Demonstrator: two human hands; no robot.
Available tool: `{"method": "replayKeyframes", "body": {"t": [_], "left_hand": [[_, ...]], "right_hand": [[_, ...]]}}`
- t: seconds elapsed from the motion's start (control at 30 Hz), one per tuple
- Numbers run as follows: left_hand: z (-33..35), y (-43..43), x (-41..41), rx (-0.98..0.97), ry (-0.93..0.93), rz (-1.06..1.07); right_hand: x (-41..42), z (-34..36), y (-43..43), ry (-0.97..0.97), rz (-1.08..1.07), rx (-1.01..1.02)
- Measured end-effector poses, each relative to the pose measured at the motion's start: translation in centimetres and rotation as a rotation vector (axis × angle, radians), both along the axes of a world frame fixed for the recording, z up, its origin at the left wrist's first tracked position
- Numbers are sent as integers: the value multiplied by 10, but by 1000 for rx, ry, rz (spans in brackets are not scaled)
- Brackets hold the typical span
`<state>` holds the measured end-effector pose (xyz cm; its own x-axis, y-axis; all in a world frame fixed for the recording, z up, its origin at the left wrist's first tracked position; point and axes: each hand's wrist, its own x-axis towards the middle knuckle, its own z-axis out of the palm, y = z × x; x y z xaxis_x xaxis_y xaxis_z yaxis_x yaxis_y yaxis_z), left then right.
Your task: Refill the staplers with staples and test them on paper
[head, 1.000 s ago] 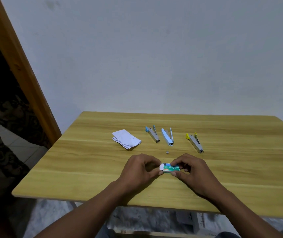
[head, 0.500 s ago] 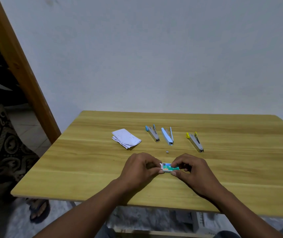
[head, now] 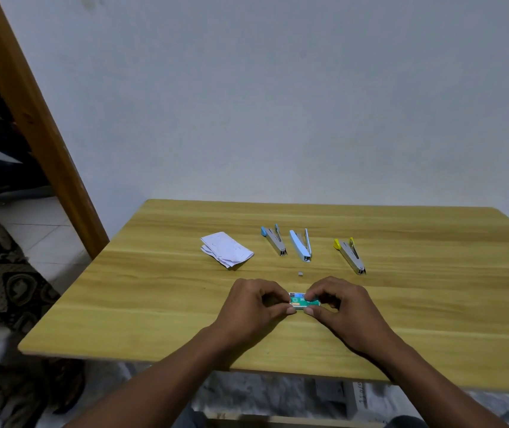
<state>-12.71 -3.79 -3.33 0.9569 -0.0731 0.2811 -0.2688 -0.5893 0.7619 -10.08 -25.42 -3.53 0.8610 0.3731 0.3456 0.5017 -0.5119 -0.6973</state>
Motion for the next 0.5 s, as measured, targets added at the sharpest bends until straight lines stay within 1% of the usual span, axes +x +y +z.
{"method": "replayKeyframes", "body": {"t": [0.1, 0.4, 0.5], "left_hand": [[-1, 0, -1, -32, 34, -7], [5, 0, -3, 58, 41, -11], [17, 4, 4, 131, 80, -131]], "right_hand": [[1, 0, 0, -5, -14, -21], [-3, -1, 4, 10, -52, 9], [-2, 7, 6, 40, -56, -14]]}}
